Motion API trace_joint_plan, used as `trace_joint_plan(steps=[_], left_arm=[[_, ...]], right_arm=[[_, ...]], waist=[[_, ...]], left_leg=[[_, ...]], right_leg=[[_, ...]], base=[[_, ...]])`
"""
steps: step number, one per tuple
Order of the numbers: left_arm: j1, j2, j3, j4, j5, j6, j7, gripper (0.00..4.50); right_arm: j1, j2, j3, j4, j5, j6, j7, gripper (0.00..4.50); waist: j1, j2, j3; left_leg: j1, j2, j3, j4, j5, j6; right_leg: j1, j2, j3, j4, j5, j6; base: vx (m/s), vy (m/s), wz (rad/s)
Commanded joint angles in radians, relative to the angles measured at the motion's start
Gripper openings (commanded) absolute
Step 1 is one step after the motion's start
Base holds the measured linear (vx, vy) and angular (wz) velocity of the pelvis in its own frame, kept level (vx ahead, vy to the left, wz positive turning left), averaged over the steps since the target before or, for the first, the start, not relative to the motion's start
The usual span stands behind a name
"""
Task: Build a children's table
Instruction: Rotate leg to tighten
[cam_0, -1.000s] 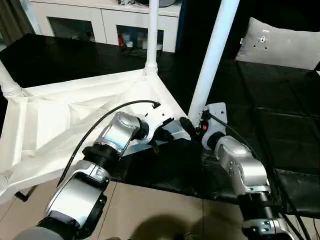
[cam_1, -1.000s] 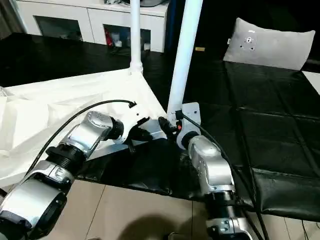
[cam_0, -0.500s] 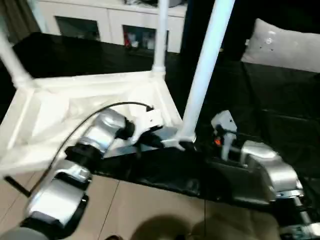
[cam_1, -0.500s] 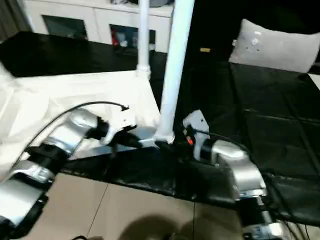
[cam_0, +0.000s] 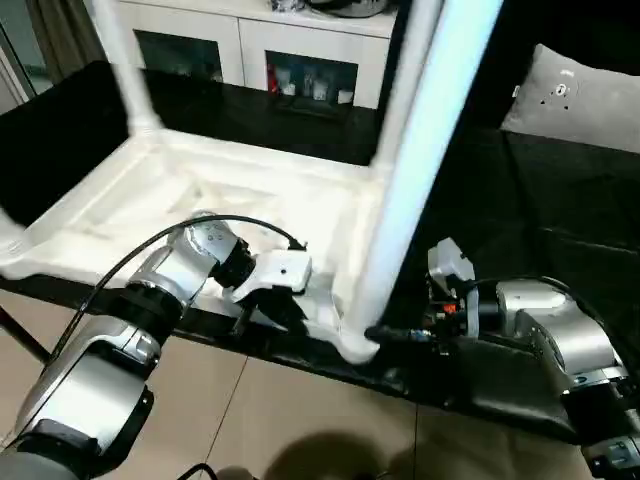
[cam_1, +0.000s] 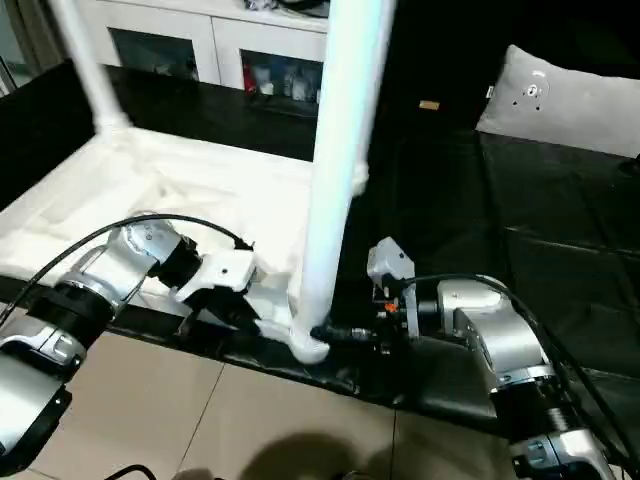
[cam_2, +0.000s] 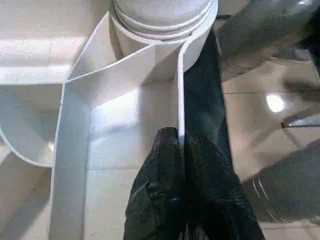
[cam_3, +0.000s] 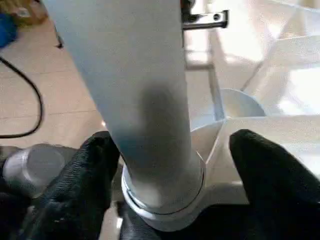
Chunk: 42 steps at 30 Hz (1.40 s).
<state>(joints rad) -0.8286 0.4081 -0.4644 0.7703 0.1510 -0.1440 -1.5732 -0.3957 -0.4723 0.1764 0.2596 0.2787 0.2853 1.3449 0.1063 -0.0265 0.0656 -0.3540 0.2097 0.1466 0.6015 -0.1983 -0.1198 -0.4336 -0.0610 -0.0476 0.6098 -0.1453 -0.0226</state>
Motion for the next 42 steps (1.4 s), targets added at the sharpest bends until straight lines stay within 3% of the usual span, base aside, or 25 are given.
trace_joint_plan(steps=[1, 19, 23, 24, 27, 30, 31, 34, 35, 37, 40, 41, 42], left_arm=[[-0.029, -0.011, -0.020, -0.024, -0.002, -0.026, -0.030, 0.00], [-0.035, -0.023, -0.020, 0.015, 0.008, -0.054, -0.026, 0.00], [-0.033, -0.040, 0.005, 0.013, -0.011, 0.010, 0.002, 0.00], [-0.031, -0.051, 0.021, 0.008, -0.022, 0.061, 0.026, 0.00], [-0.026, -0.088, 0.060, -0.003, -0.046, 0.170, 0.102, 0.00], [-0.027, -0.122, 0.076, -0.008, -0.043, 0.240, 0.177, 0.00], [-0.031, -0.140, 0.087, -0.005, -0.042, 0.275, 0.221, 0.00], [-0.047, -0.201, 0.125, 0.011, -0.033, 0.363, 0.357, 0.00], [-0.063, -0.242, 0.151, 0.025, -0.033, 0.415, 0.450, 0.00], [-0.074, -0.272, 0.170, 0.031, -0.034, 0.448, 0.529, 0.00], [-0.088, -0.300, 0.185, 0.039, -0.030, 0.455, 0.602, 0.00], [-0.091, -0.307, 0.188, 0.038, -0.027, 0.460, 0.619, 0.00], [-0.093, -0.312, 0.190, 0.036, -0.027, 0.462, 0.624, 0.00]], right_arm=[[-0.019, -0.002, 0.010, 0.012, 0.017, 0.023, 0.023, 3.56], [-0.024, 0.043, 0.019, 0.028, 0.065, 0.094, 0.032, 2.18], [-0.001, 0.068, -0.014, -0.017, 0.107, 0.152, -0.015, 2.13], [0.012, 0.085, -0.025, -0.037, 0.105, 0.164, -0.060, 2.12], [0.029, 0.152, -0.045, -0.054, 0.049, 0.153, -0.236, 2.11], [0.021, 0.222, -0.076, -0.045, 0.018, 0.170, -0.400, 2.10], [0.015, 0.254, -0.089, -0.039, 0.006, 0.171, -0.469, 2.09], [-0.003, 0.330, -0.118, -0.025, -0.044, 0.176, -0.663, 2.06], [-0.019, 0.376, -0.142, -0.006, -0.084, 0.186, -0.802, 2.06], [-0.028, 0.412, -0.157, 0.006, -0.114, 0.185, -0.898, 2.05], [-0.037, 0.442, -0.157, 0.023, -0.146, 0.167, -0.962, 2.05], [-0.039, 0.449, -0.153, 0.028, -0.157, 0.152, -0.974, 2.38], [-0.038, 0.454, -0.146, 0.033, -0.162, 0.135, -0.973, 2.38]], waist=[[-0.001, -0.009, -0.079], [0.003, -0.005, -0.080], [0.004, -0.006, -0.077], [0.002, 0.000, -0.076], [-0.001, -0.004, -0.075], [-0.013, -0.002, -0.074], [-0.027, -0.004, -0.074], [-0.045, -0.005, -0.077], [-0.057, -0.001, -0.079], [-0.065, -0.001, -0.081], [-0.062, 0.001, -0.084], [-0.061, 0.002, -0.086], [-0.060, 0.005, -0.085]], left_leg=[[-0.007, 0.004, 0.022, -0.064, -0.129, 0.062], [-0.007, 0.002, 0.022, -0.065, -0.125, 0.051], [-0.004, 0.001, 0.022, -0.066, -0.142, 0.044], [-0.005, 0.001, 0.022, -0.067, -0.144, 0.040], [-0.001, -0.004, 0.019, -0.069, -0.163, 0.023], [-0.008, -0.008, 0.015, -0.071, -0.163, 0.008], [-0.012, -0.010, 0.014, -0.071, -0.163, 0.001], [-0.013, -0.016, 0.015, -0.067, -0.153, 0.008], [-0.015, -0.016, 0.016, -0.065, -0.135, 0.005], [-0.017, -0.019, 0.016, -0.064, -0.119, 0.004], [-0.015, -0.018, 0.017, -0.063, -0.099, 0.027], [-0.013, -0.015, 0.018, -0.063, -0.085, 0.040], [-0.012, -0.014, 0.018, -0.064, -0.088, 0.043]], right_leg=[[0.080, -0.056, 0.030, -0.075, -0.319, -0.170], [0.079, -0.053, 0.029, -0.076, -0.326, -0.161], [0.076, -0.054, 0.029, -0.082, -0.373, -0.146], [0.075, -0.053, 0.030, -0.081, -0.380, -0.144], [0.072, -0.054, 0.026, -0.092, -0.455, -0.112], [0.075, -0.054, 0.023, -0.094, -0.490, -0.092], [0.077, -0.052, 0.021, -0.095, -0.501, -0.076], [0.076, -0.049, 0.022, -0.098, -0.486, -0.080], [0.075, -0.047, 0.025, -0.092, -0.437, -0.099], [0.078, -0.045, 0.024, -0.089, -0.402, -0.116], [0.082, -0.044, 0.029, -0.085, -0.323, -0.141], [0.083, -0.043, 0.030, -0.078, -0.234, -0.172], [0.082, -0.044, 0.031, -0.077, -0.222, -0.181]], base=[[0.000, 0.000, 0.00], [0.000, 0.000, 0.00], [0.000, 0.000, 0.00], [0.000, 0.000, 0.00], [0.000, 0.000, 0.00], [0.000, 0.000, 0.00], [0.000, 0.000, 0.00], [0.000, 0.000, 0.00], [0.000, 0.000, 0.00], [0.000, 0.000, 0.00], [0.000, 0.000, 0.00], [0.000, 0.000, 0.00], [0.000, 0.000, 0.00]])
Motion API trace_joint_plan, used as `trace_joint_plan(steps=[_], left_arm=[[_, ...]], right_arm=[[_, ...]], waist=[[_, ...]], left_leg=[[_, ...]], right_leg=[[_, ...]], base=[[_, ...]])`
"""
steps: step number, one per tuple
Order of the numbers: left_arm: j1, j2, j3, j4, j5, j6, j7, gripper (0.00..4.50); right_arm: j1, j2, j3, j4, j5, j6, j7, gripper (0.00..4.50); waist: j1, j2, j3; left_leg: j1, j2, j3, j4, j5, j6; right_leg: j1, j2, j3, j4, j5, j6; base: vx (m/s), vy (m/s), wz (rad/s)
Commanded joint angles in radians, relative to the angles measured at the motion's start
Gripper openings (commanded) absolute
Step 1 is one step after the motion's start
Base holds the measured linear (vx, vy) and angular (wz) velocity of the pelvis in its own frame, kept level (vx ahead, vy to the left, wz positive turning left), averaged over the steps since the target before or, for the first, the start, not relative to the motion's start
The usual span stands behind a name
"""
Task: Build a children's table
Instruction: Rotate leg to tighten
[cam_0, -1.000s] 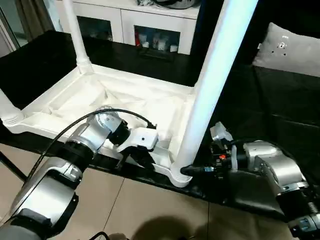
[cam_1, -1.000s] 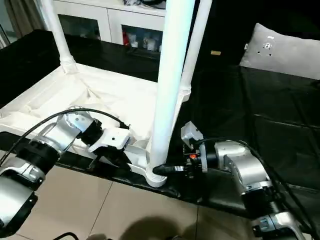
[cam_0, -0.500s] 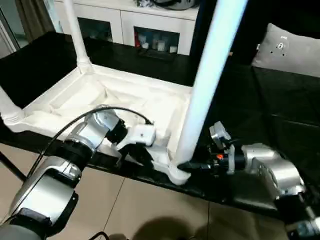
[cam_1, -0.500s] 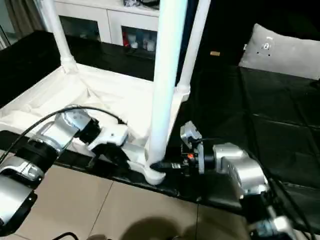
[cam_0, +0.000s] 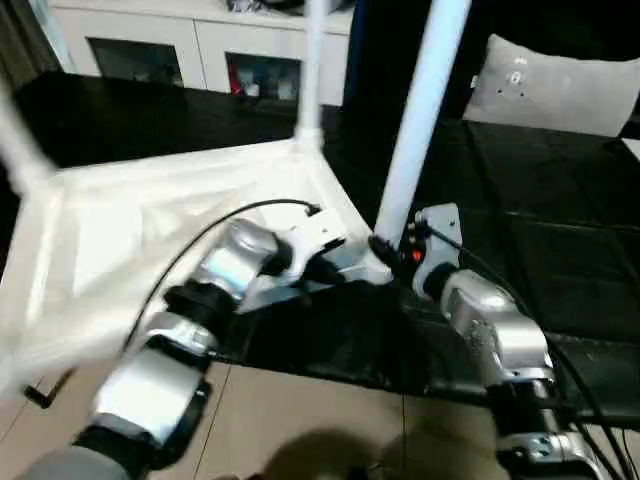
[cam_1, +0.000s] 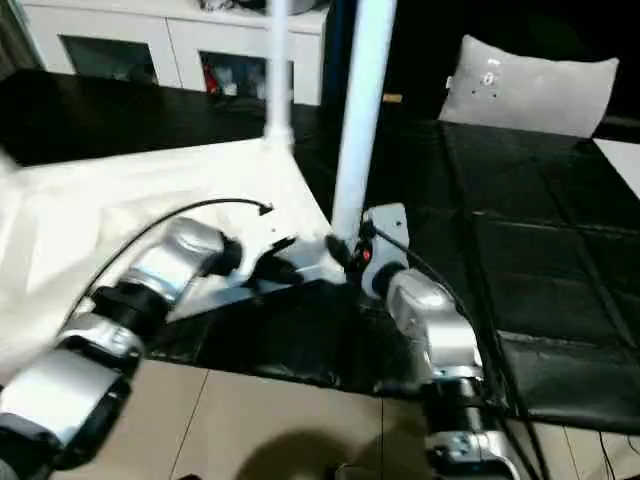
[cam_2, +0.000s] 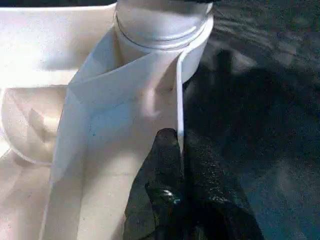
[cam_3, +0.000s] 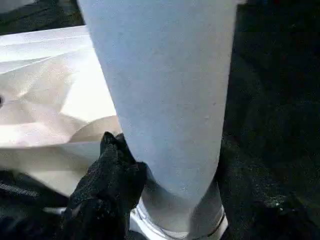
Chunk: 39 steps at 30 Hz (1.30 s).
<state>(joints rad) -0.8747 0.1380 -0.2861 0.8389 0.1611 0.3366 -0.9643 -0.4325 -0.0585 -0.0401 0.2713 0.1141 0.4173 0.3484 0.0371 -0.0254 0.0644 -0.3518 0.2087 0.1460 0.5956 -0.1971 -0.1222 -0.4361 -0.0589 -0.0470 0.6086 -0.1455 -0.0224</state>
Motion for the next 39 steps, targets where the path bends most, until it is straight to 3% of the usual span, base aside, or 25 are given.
trace_joint_plan(steps=[1, 4, 6, 7, 11, 16, 17, 22, 25, 28, 34, 35, 37, 39], left_arm=[[-0.048, -0.042, 0.011, -0.034, -0.035, -0.023, 0.016, 0.00], [-0.049, -0.035, 0.008, -0.036, -0.018, -0.027, 0.022, 0.00], [-0.044, -0.024, 0.004, -0.037, -0.013, -0.038, 0.017, 0.00], [-0.038, -0.016, 0.001, -0.039, -0.012, -0.047, 0.007, 0.00], [-0.021, 0.011, -0.011, -0.053, -0.009, -0.064, -0.021, 0.00], [0.009, 0.090, -0.062, -0.070, 0.001, -0.146, -0.171, 0.00], [0.011, 0.097, -0.068, -0.071, 0.002, -0.151, -0.186, 0.00], [0.009, 0.137, -0.098, -0.048, 0.005, -0.239, -0.281, 0.00], [0.009, 0.166, -0.116, -0.034, -0.001, -0.333, -0.361, 0.00], [0.016, 0.195, -0.141, -0.036, -0.004, -0.404, -0.446, 0.00], [0.030, 0.230, -0.175, -0.058, -0.012, -0.464, -0.562, 0.00], [0.031, 0.234, -0.179, -0.060, -0.014, -0.475, -0.578, 0.00], [0.031, 0.241, -0.193, -0.066, -0.010, -0.499, -0.603, 0.00], [0.028, 0.243, -0.202, -0.061, -0.007, -0.523, -0.620, 0.00]], right_arm=[[0.001, 0.047, 0.070, 0.023, 0.005, -0.009, 0.028, 2.69], [0.008, 0.061, 0.068, 0.012, 0.005, -0.022, 0.013, 2.79], [0.013, 0.056, 0.067, 0.005, 0.006, -0.034, 0.018, 3.13], [0.017, 0.051, 0.066, -0.001, 0.010, -0.040, 0.021, 3.18], [0.033, 0.026, 0.057, -0.021, 0.025, -0.060, 0.060, 3.43], [0.069, -0.116, 0.069, -0.048, 0.059, -0.091, 0.284, 3.81], [0.070, -0.131, 0.071, -0.045, 0.060, -0.100, 0.305, 4.03], [0.060, -0.231, 0.086, -0.017, 0.074, -0.145, 0.468, 4.33], [0.050, -0.311, 0.124, 0.000, 0.071, -0.170, 0.600, 4.33], [0.037, -0.358, 0.143, 0.016, 0.088, -0.188, 0.709, 4.33], [0.020, -0.394, 0.165, 0.033, 0.129, -0.194, 0.863, 4.04], [0.017, -0.400, 0.172, 0.034, 0.139, -0.188, 0.891, 3.89], [0.016, -0.411, 0.193, 0.023, 0.159, -0.165, 0.951, 3.79], [0.014, -0.414, 0.210, 0.019, 0.179, -0.151, 0.992, 3.71]], waist=[[0.010, 0.006, -0.084], [0.011, 0.008, -0.081], [0.011, 0.006, -0.080], [0.011, 0.012, -0.079], [0.013, 0.011, -0.078], [0.019, 0.011, -0.079], [0.022, 0.009, -0.079], [0.038, 0.008, -0.077], [0.052, 0.004, -0.080], [0.056, 0.003, -0.079], [0.068, 0.001, -0.076], [0.070, 0.003, -0.077], [0.075, -0.004, -0.078], [0.078, -0.002, -0.079]], left_leg=[[-0.014, -0.013, 0.019, -0.058, -0.094, 0.053], [-0.013, -0.010, 0.018, -0.061, -0.108, 0.058], [-0.011, -0.012, 0.019, -0.061, -0.126, 0.054], [-0.010, -0.011, 0.019, -0.062, -0.136, 0.052], [-0.011, -0.010, 0.017, -0.063, -0.145, 0.050], [-0.009, -0.006, 0.017, -0.063, -0.142, 0.067], [-0.008, -0.005, 0.017, -0.063, -0.146, 0.068], [-0.005, -0.002, 0.020, -0.063, -0.151, 0.063], [-0.005, -0.001, 0.019, -0.061, -0.148, 0.073], [-0.007, 0.000, 0.020, -0.060, -0.143, 0.075], [-0.005, 0.006, 0.022, -0.062, -0.159, 0.069], [-0.005, 0.007, 0.021, -0.062, -0.156, 0.067], [-0.006, 0.007, 0.022, -0.061, -0.145, 0.072], [-0.006, 0.007, 0.023, -0.060, -0.139, 0.076]], right_leg=[[0.087, -0.046, 0.030, -0.075, -0.200, -0.193], [0.089, -0.048, 0.030, -0.074, -0.191, -0.203], [0.090, -0.049, 0.031, -0.079, -0.225, -0.196], [0.089, -0.049, 0.031, -0.082, -0.244, -0.189], [0.090, -0.049, 0.031, -0.082, -0.259, -0.182], [0.091, -0.050, 0.032, -0.076, -0.206, -0.203], [0.090, -0.051, 0.032, -0.077, -0.211, -0.204], [0.086, -0.054, 0.034, -0.077, -0.245, -0.201], [0.089, -0.055, 0.033, -0.075, -0.237, -0.203], [0.089, -0.056, 0.034, -0.072, -0.220, -0.209], [0.085, -0.057, 0.031, -0.074, -0.281, -0.197], [0.083, -0.058, 0.031, -0.073, -0.277, -0.198], [0.085, -0.057, 0.030, -0.070, -0.265, -0.201], [0.084, -0.057, 0.030, -0.071, -0.266, -0.199]], base=[[0.000, 0.000, 0.00], [0.000, 0.000, 0.00], [0.000, 0.000, 0.00], [0.000, 0.000, 0.00], [0.000, 0.000, 0.00], [0.000, 0.000, 0.00], [0.000, 0.000, 0.00], [0.000, 0.000, 0.00], [0.000, 0.000, 0.00], [0.000, 0.000, 0.00], [0.000, 0.000, 0.00], [0.000, 0.000, 0.00], [0.000, 0.000, 0.00], [0.000, 0.000, 0.00]])
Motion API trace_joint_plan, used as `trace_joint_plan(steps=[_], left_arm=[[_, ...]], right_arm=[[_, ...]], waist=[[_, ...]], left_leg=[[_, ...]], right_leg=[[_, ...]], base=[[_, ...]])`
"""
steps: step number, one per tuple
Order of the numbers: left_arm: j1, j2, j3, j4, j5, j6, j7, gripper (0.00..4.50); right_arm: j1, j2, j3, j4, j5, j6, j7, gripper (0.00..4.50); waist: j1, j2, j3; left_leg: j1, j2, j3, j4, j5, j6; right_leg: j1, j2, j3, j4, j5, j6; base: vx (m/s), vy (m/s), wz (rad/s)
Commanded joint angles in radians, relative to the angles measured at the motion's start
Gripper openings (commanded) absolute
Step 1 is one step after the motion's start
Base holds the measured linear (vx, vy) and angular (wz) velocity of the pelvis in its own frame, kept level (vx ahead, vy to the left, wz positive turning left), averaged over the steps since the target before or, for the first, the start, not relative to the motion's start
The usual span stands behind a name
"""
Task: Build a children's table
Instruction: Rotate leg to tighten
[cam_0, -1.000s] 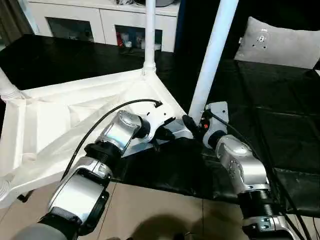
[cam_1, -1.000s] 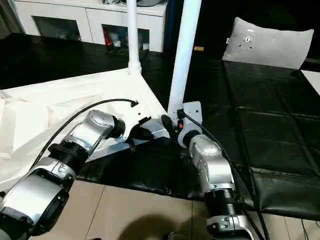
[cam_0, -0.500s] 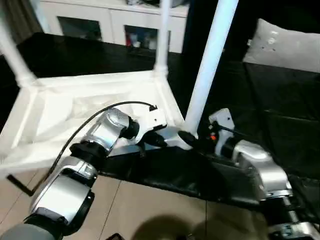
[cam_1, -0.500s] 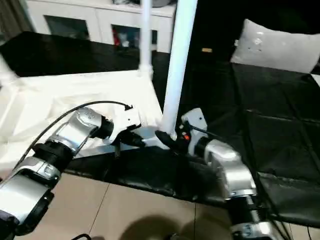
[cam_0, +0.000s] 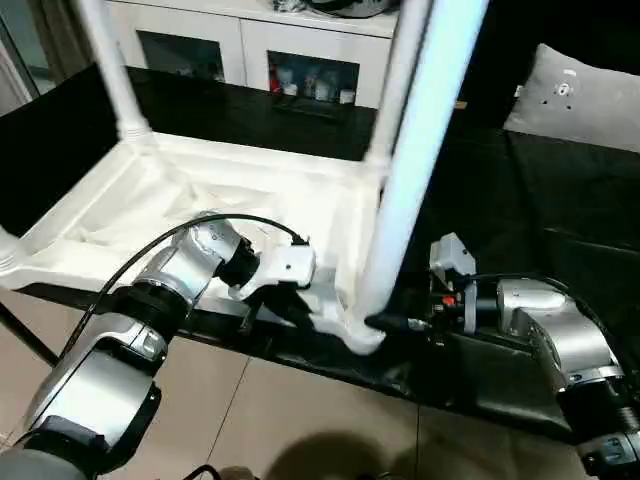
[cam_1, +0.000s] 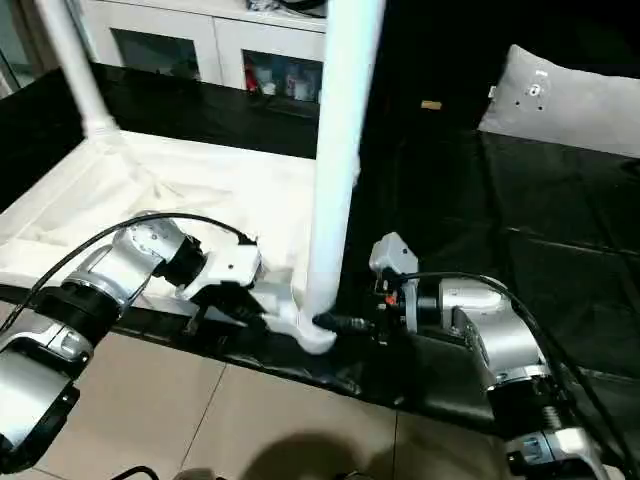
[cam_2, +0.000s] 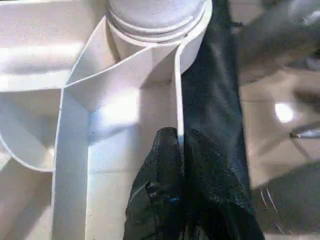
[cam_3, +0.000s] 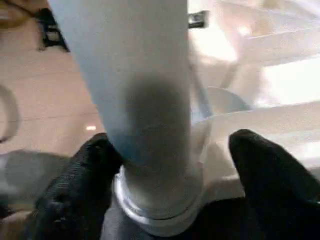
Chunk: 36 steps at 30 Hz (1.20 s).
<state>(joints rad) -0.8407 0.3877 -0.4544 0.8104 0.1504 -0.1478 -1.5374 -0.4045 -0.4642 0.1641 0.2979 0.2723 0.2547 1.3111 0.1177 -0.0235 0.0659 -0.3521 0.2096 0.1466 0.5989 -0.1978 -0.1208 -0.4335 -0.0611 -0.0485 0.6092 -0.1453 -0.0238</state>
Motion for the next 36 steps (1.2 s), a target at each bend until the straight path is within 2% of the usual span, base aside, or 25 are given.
trace_joint_plan(steps=[1, 4, 6, 9, 10, 13, 18, 21, 24, 25, 27, 28, 29, 30, 31, 32, 33, 35, 36], left_arm=[[-0.007, -0.007, -0.034, -0.030, 0.003, -0.046, -0.054, 0.00], [-0.010, -0.012, -0.037, -0.031, 0.001, -0.056, -0.070, 0.00], [-0.012, -0.015, -0.040, -0.033, 0.001, -0.057, -0.075, 0.00], [-0.011, -0.013, -0.054, -0.041, -0.008, -0.061, -0.077, 0.00], [-0.011, -0.013, -0.056, -0.042, -0.009, -0.063, -0.077, 0.00], [-0.010, -0.010, -0.061, -0.040, -0.011, -0.068, -0.077, 0.00], [-0.013, -0.008, -0.061, -0.031, -0.008, -0.071, -0.077, 0.00], [-0.014, -0.017, -0.034, -0.025, -0.009, -0.027, -0.064, 0.00], [-0.020, -0.043, 0.003, -0.023, -0.018, 0.087, 0.011, 0.00], [-0.021, -0.050, 0.012, -0.022, -0.023, 0.108, 0.030, 0.00], [-0.025, -0.082, 0.041, -0.021, -0.037, 0.190, 0.106, 0.00], [-0.028, -0.097, 0.053, -0.019, -0.037, 0.225, 0.151, 0.00], [-0.030, -0.110, 0.062, -0.018, -0.038, 0.250, 0.185, 0.00], [-0.031, -0.128, 0.077, -0.019, -0.042, 0.286, 0.222, 0.00], [-0.030, -0.143, 0.088, -0.025, -0.042, 0.318, 0.255, 0.00], [-0.030, -0.143, 0.088, -0.025, -0.042, 0.318, 0.255, 0.00], [-0.030, -0.163, 0.103, -0.029, -0.042, 0.358, 0.301, 0.00], [-0.036, -0.194, 0.123, -0.028, -0.037, 0.405, 0.380, 0.00], [-0.040, -0.212, 0.133, -0.026, -0.032, 0.425, 0.426, 0.00]], right_arm=[[-0.015, -0.007, 0.009, -0.007, 0.025, 0.014, 0.043, 3.46], [-0.018, 0.005, 0.020, 0.002, 0.025, 0.023, 0.060, 3.39], [-0.019, 0.012, 0.027, 0.007, 0.024, 0.034, 0.066, 3.01], [-0.020, 0.014, 0.038, 0.010, 0.028, 0.051, 0.084, 2.93], [-0.020, 0.011, 0.041, 0.009, 0.031, 0.057, 0.089, 2.72], [-0.020, 0.005, 0.051, 0.005, 0.041, 0.076, 0.102, 2.53], [-0.022, 0.009, 0.048, 0.002, 0.046, 0.092, 0.109, 2.20], [-0.011, 0.035, 0.017, -0.032, 0.091, 0.155, 0.072, 2.16], [0.009, 0.083, -0.014, -0.071, 0.096, 0.186, -0.045, 2.15], [0.013, 0.094, -0.017, -0.076, 0.090, 0.185, -0.073, 2.15], [0.012, 0.149, -0.035, -0.051, 0.024, 0.156, -0.239, 2.14], [0.009, 0.180, -0.049, -0.035, -0.004, 0.155, -0.326, 2.13], [0.005, 0.204, -0.060, -0.023, -0.023, 0.158, -0.394, 2.13], [0.002, 0.234, -0.075, -0.015, -0.038, 0.155, -0.467, 2.11], [0.000, 0.264, -0.091, -0.015, -0.049, 0.170, -0.537, 2.10], [0.000, 0.264, -0.091, -0.015, -0.049, 0.170, -0.537, 2.08], [-0.006, 0.301, -0.107, -0.008, -0.073, 0.175, -0.635, 2.07], [-0.019, 0.354, -0.126, 0.008, -0.108, 0.181, -0.777, 2.04], [-0.028, 0.386, -0.139, 0.023, -0.128, 0.178, -0.859, 2.04]], waist=[[-0.001, -0.003, -0.079], [0.002, -0.006, -0.079], [0.003, -0.006, -0.079], [0.004, -0.005, -0.080], [0.004, -0.006, -0.079], [0.005, -0.006, -0.080], [0.005, -0.006, -0.080], [0.004, -0.009, -0.079], [0.002, -0.008, -0.076], [-0.001, -0.010, -0.075], [-0.008, -0.005, -0.073], [-0.016, -0.009, -0.073], [-0.025, -0.010, -0.074], [-0.029, -0.007, -0.074], [-0.038, -0.011, -0.075], [-0.043, -0.010, -0.075], [-0.052, -0.006, -0.076], [-0.067, -0.007, -0.078], [-0.068, -0.006, -0.079]], left_leg=[[-0.006, 0.007, 0.022, -0.064, -0.140, 0.073], [-0.006, 0.006, 0.022, -0.064, -0.142, 0.066], [-0.008, 0.006, 0.021, -0.065, -0.140, 0.059], [-0.007, 0.007, 0.020, -0.065, -0.138, 0.055], [-0.007, 0.006, 0.021, -0.065, -0.141, 0.056], [-0.007, 0.005, 0.021, -0.064, -0.133, 0.055], [-0.007, 0.005, 0.021, -0.064, -0.130, 0.052], [-0.008, 0.003, 0.022, -0.065, -0.125, 0.051], [-0.005, 0.002, 0.022, -0.065, -0.139, 0.037], [-0.006, -0.002, 0.020, -0.066, -0.151, 0.032], [-0.002, -0.003, 0.020, -0.066, -0.156, 0.017], [-0.009, -0.008, 0.016, -0.068, -0.161, 0.010], [-0.014, -0.010, 0.015, -0.068, -0.151, -0.001], [-0.012, -0.012, 0.014, -0.068, -0.156, -0.001], [-0.016, -0.014, 0.014, -0.066, -0.149, 0.003], [-0.016, -0.014, 0.015, -0.067, -0.147, 0.004], [-0.015, -0.015, 0.014, -0.066, -0.151, 0.014], [-0.017, -0.016, 0.016, -0.064, -0.134, 0.014], [-0.015, -0.017, 0.016, -0.063, -0.135, 0.016]], right_leg=[[0.080, -0.056, 0.031, -0.072, -0.274, -0.196], [0.079, -0.056, 0.030, -0.073, -0.296, -0.186], [0.079, -0.057, 0.030, -0.074, -0.313, -0.176], [0.078, -0.057, 0.031, -0.074, -0.311, -0.174], [0.078, -0.056, 0.030, -0.075, -0.315, -0.172], [0.078, -0.056, 0.030, -0.075, -0.314, -0.167], [0.078, -0.056, 0.030, -0.074, -0.317, -0.164], [0.080, -0.053, 0.030, -0.075, -0.321, -0.160], [0.074, -0.054, 0.030, -0.079, -0.366, -0.144], [0.076, -0.056, 0.028, -0.085, -0.415, -0.128], [0.068, -0.056, 0.028, -0.090, -0.468, -0.105], [0.074, -0.057, 0.023, -0.095, -0.506, -0.085], [0.075, -0.055, 0.021, -0.095, -0.518, -0.068], [0.073, -0.055, 0.020, -0.097, -0.525, -0.065], [0.076, -0.053, 0.020, -0.098, -0.519, -0.061], [0.074, -0.053, 0.021, -0.098, -0.509, -0.065], [0.076, -0.051, 0.020, -0.100, -0.499, -0.072], [0.074, -0.048, 0.024, -0.093, -0.438, -0.098], [0.074, -0.047, 0.023, -0.093, -0.430, -0.104]], base=[[0.000, 0.000, 0.00], [0.000, 0.000, 0.00], [0.000, 0.000, 0.00], [0.000, 0.000, 0.00], [0.000, 0.000, 0.00], [0.000, 0.000, 0.00], [0.000, 0.000, 0.00], [0.000, 0.000, 0.00], [0.000, 0.000, 0.00], [0.000, 0.000, 0.00], [0.000, 0.000, 0.00], [0.000, 0.000, 0.00], [0.000, 0.000, 0.00], [0.000, 0.000, 0.00], [0.000, 0.000, 0.00], [0.000, 0.000, 0.00], [0.000, 0.000, 0.00], [0.000, 0.000, 0.00], [0.000, 0.000, 0.00]])
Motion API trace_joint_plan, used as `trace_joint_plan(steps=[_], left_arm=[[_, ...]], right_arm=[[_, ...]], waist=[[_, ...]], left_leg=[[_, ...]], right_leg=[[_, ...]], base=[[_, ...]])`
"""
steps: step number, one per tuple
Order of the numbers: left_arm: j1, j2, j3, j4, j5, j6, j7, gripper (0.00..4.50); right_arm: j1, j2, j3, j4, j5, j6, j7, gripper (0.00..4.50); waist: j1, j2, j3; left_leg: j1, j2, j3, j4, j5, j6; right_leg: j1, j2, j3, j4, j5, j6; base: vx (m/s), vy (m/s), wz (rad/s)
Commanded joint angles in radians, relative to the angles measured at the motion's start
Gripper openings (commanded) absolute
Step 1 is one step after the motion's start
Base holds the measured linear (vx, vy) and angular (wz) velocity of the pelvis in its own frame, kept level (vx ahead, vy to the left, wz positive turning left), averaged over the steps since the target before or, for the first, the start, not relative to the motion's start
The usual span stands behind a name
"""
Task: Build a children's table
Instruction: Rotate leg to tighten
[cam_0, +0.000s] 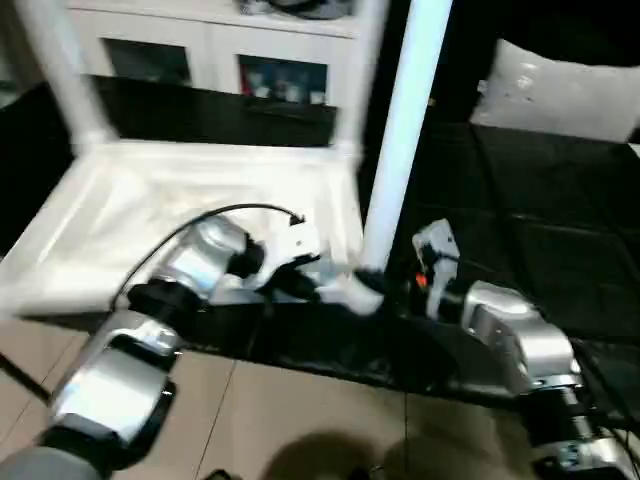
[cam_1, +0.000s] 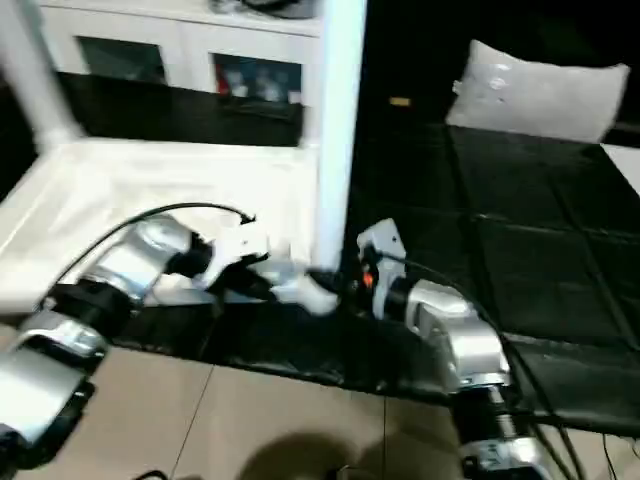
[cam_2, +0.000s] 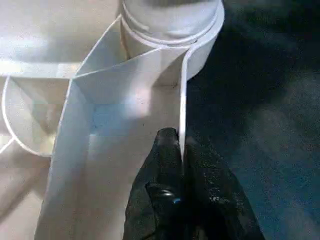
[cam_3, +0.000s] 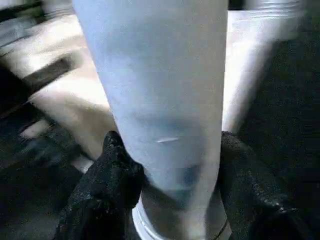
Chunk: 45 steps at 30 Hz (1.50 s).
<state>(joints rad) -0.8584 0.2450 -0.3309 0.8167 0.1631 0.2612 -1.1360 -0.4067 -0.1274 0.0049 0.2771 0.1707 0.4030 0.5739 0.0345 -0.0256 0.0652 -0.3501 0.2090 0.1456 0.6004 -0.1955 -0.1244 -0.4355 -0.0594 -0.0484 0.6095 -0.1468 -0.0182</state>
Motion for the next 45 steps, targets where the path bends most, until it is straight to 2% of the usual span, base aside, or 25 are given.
trace_joint_plan(steps=[1, 2, 3, 5, 6, 8, 13, 16, 17, 18, 20, 21, 23, 25, 28, 29, 31, 32, 33, 34, 35, 36, 39, 40, 45], left_arm=[[-0.027, -0.082, 0.016, -0.029, -0.042, 0.025, 0.060, 0.00], [-0.033, -0.101, 0.030, -0.024, -0.042, 0.038, 0.110, 0.00], [-0.037, -0.110, 0.036, -0.022, -0.044, 0.042, 0.128, 0.00], [-0.047, -0.139, 0.055, -0.023, -0.051, 0.054, 0.183, 0.00], [-0.047, -0.145, 0.061, -0.027, -0.053, 0.059, 0.194, 0.00], [-0.047, -0.145, 0.062, -0.033, -0.046, 0.056, 0.206, 0.00], [-0.038, -0.117, 0.048, -0.040, -0.029, 0.032, 0.185, 0.00], [-0.019, -0.086, 0.033, -0.050, -0.021, -0.001, 0.141, 0.00], [-0.007, -0.068, 0.025, -0.058, -0.021, -0.027, 0.111, 0.00], [-0.001, -0.059, 0.020, -0.063, -0.021, -0.041, 0.095, 0.00], [0.016, -0.029, 0.003, -0.078, -0.018, -0.057, 0.047, 0.00], [0.016, -0.029, 0.003, -0.078, -0.018, -0.057, 0.047, 0.00], [0.031, 0.003, -0.015, -0.081, -0.020, -0.093, -0.019, 0.00], [0.040, 0.021, -0.027, -0.086, -0.023, -0.121, -0.068, 0.00], [0.059, 0.070, -0.068, -0.094, -0.026, -0.231, -0.197, 0.00], [0.059, 0.070, -0.068, -0.094, -0.026, -0.231, -0.197, 0.00], [0.065, 0.097, -0.094, -0.102, -0.018, -0.261, -0.249, 0.00], [0.068, 0.121, -0.119, -0.108, -0.009, -0.294, -0.300, 0.00], [0.068, 0.128, -0.126, -0.108, -0.005, -0.309, -0.317, 0.00], [0.067, 0.134, -0.133, -0.107, -0.004, -0.333, -0.337, 0.00], [0.067, 0.134, -0.133, -0.107, -0.004, -0.333, -0.337, 0.00], [0.066, 0.136, -0.137, -0.107, -0.002, -0.347, -0.349, 0.00], [0.059, 0.137, -0.151, -0.109, -0.006, -0.382, -0.391, 0.00], [0.056, 0.137, -0.156, -0.108, -0.005, -0.395, -0.401, 0.00], [0.049, 0.136, -0.175, -0.116, -0.009, -0.416, -0.434, 0.00]], right_arm=[[-0.034, 0.072, 0.010, 0.056, -0.037, 0.030, -0.175, 2.02], [-0.044, 0.102, -0.004, 0.071, -0.047, 0.026, -0.235, 2.02], [-0.050, 0.112, -0.005, 0.079, -0.056, 0.017, -0.260, 2.02], [-0.062, 0.144, -0.015, 0.099, -0.068, -0.021, -0.309, 2.02], [-0.062, 0.152, -0.019, 0.100, -0.067, -0.030, -0.320, 2.55], [-0.062, 0.157, -0.027, 0.100, -0.058, -0.048, -0.316, 2.69], [-0.045, 0.126, -0.046, 0.060, -0.031, -0.075, -0.260, 3.14], [0.002, 0.039, -0.016, 0.004, -0.023, -0.096, -0.127, 3.40], [0.022, -0.009, -0.018, -0.024, -0.003, -0.098, -0.059, 3.51], [0.033, -0.035, -0.020, -0.038, 0.009, -0.097, -0.024, 3.57], [0.054, -0.119, -0.026, -0.053, 0.024, -0.123, 0.080, 3.70], [0.054, -0.119, -0.026, -0.053, 0.024, -0.123, 0.080, 3.84], [0.069, -0.203, -0.024, -0.051, 0.036, -0.158, 0.202, 3.99], [0.075, -0.239, -0.020, -0.052, 0.046, -0.169, 0.264, 4.16], [0.085, -0.323, 0.001, -0.070, 0.083, -0.169, 0.425, 4.16], [0.085, -0.323, 0.001, -0.070, 0.083, -0.169, 0.425, 4.16], [0.085, -0.359, 0.028, -0.076, 0.103, -0.165, 0.511, 4.16], [0.079, -0.382, 0.060, -0.077, 0.123, -0.162, 0.607, 4.16], [0.076, -0.388, 0.071, -0.074, 0.129, -0.165, 0.640, 4.16], [0.071, -0.388, 0.082, -0.069, 0.132, -0.168, 0.667, 4.16], [0.071, -0.388, 0.082, -0.069, 0.132, -0.168, 0.667, 4.16], [0.067, -0.387, 0.092, -0.063, 0.131, -0.172, 0.683, 3.89], [0.049, -0.375, 0.131, -0.044, 0.133, -0.161, 0.729, 3.89], [0.043, -0.371, 0.142, -0.038, 0.132, -0.156, 0.738, 3.57], [0.025, -0.357, 0.166, -0.019, 0.143, -0.127, 0.769, 3.29]], waist=[[0.012, -0.001, -0.079], [0.012, 0.004, -0.079], [0.009, 0.003, -0.081], [0.011, 0.009, -0.083], [0.012, 0.011, -0.083], [0.014, 0.011, -0.084], [0.015, 0.011, -0.082], [0.022, 0.008, -0.083], [0.025, 0.014, -0.083], [0.030, 0.008, -0.082], [0.032, 0.008, -0.083], [0.032, 0.006, -0.081], [0.033, 0.005, -0.079], [0.034, 0.004, -0.077], [0.038, 0.003, -0.076], [0.042, 0.003, -0.078], [0.048, 0.000, -0.077], [0.053, 0.000, -0.078], [0.055, 0.001, -0.078], [0.056, -0.005, -0.076], [0.060, -0.001, -0.077], [0.061, 0.000, -0.076], [0.064, -0.003, -0.078], [0.065, -0.003, -0.078], [0.076, -0.001, -0.079]], left_leg=[[-0.017, -0.016, 0.017, -0.065, -0.132, 0.022], [-0.016, -0.015, 0.017, -0.065, -0.128, 0.021], [-0.016, -0.015, 0.017, -0.065, -0.122, 0.020], [-0.014, -0.011, 0.017, -0.066, -0.114, 0.025], [-0.013, -0.010, 0.017, -0.067, -0.114, 0.028], [-0.013, -0.009, 0.017, -0.068, -0.118, 0.041], [-0.012, -0.008, 0.018, -0.069, -0.130, 0.055], [-0.014, -0.008, 0.019, -0.066, -0.111, 0.069], [-0.011, -0.006, 0.017, -0.067, -0.108, 0.072], [-0.010, -0.003, 0.018, -0.067, -0.109, 0.083], [-0.013, -0.003, 0.020, -0.065, -0.106, 0.093], [-0.013, -0.004, 0.020, -0.064, -0.115, 0.095], [-0.012, -0.005, 0.021, -0.065, -0.141, 0.089], [-0.012, -0.006, 0.021, -0.065, -0.145, 0.086], [-0.011, 0.000, 0.020, -0.066, -0.153, 0.096], [-0.009, 0.000, 0.021, -0.066, -0.152, 0.096], [-0.008, 0.002, 0.020, -0.067, -0.157, 0.096], [-0.005, 0.004, 0.020, -0.067, -0.158, 0.096], [-0.005, 0.006, 0.020, -0.067, -0.160, 0.097], [-0.006, 0.007, 0.023, -0.068, -0.161, 0.098], [-0.005, 0.007, 0.021, -0.068, -0.156, 0.096], [-0.007, 0.008, 0.021, -0.068, -0.152, 0.091], [-0.009, 0.007, 0.021, -0.068, -0.146, 0.083], [-0.008, 0.007, 0.022, -0.067, -0.146, 0.081], [-0.006, 0.009, 0.022, -0.068, -0.140, 0.075]], right_leg=[[0.077, -0.049, 0.025, -0.091, -0.405, -0.122], [0.077, -0.048, 0.026, -0.090, -0.389, -0.128], [0.077, -0.047, 0.027, -0.087, -0.355, -0.142], [0.080, -0.047, 0.029, -0.080, -0.272, -0.172], [0.081, -0.047, 0.030, -0.078, -0.249, -0.180], [0.085, -0.048, 0.031, -0.074, -0.198, -0.201], [0.090, -0.050, 0.032, -0.074, -0.183, -0.213], [0.093, -0.051, 0.034, -0.072, -0.155, -0.214], [0.093, -0.052, 0.033, -0.071, -0.147, -0.217], [0.097, -0.050, 0.034, -0.071, -0.127, -0.224], [0.096, -0.052, 0.034, -0.068, -0.113, -0.236], [0.095, -0.053, 0.033, -0.071, -0.138, -0.233], [0.093, -0.053, 0.031, -0.081, -0.229, -0.210], [0.091, -0.052, 0.030, -0.085, -0.266, -0.199], [0.088, -0.055, 0.032, -0.085, -0.280, -0.195], [0.087, -0.054, 0.031, -0.085, -0.278, -0.197], [0.086, -0.054, 0.029, -0.083, -0.291, -0.196], [0.083, -0.056, 0.030, -0.083, -0.297, -0.195], [0.083, -0.056, 0.030, -0.082, -0.295, -0.198], [0.082, -0.055, 0.031, -0.082, -0.293, -0.200], [0.082, -0.057, 0.029, -0.080, -0.289, -0.203], [0.081, -0.057, 0.029, -0.079, -0.287, -0.202], [0.083, -0.058, 0.028, -0.078, -0.298, -0.196], [0.082, -0.058, 0.029, -0.078, -0.299, -0.194], [0.080, -0.058, 0.030, -0.076, -0.292, -0.193]], base=[[0.000, 0.000, 0.00], [0.000, 0.000, 0.00], [0.000, 0.000, 0.00], [0.000, 0.000, 0.00], [0.000, 0.000, 0.00], [0.000, 0.000, 0.00], [0.000, 0.000, 0.00], [0.000, 0.000, 0.00], [0.000, 0.000, 0.00], [0.000, 0.000, 0.00], [0.000, 0.000, 0.00], [0.000, 0.000, 0.00], [0.000, 0.000, 0.00], [0.000, 0.000, 0.00], [0.000, 0.000, 0.00], [0.000, 0.000, 0.00], [0.000, 0.000, 0.00], [0.000, 0.000, 0.00], [0.000, 0.000, 0.00], [0.000, 0.000, 0.00], [0.000, 0.000, 0.00], [0.000, 0.000, 0.00], [0.000, 0.000, 0.00], [0.000, 0.000, 0.00], [0.000, 0.000, 0.00]])
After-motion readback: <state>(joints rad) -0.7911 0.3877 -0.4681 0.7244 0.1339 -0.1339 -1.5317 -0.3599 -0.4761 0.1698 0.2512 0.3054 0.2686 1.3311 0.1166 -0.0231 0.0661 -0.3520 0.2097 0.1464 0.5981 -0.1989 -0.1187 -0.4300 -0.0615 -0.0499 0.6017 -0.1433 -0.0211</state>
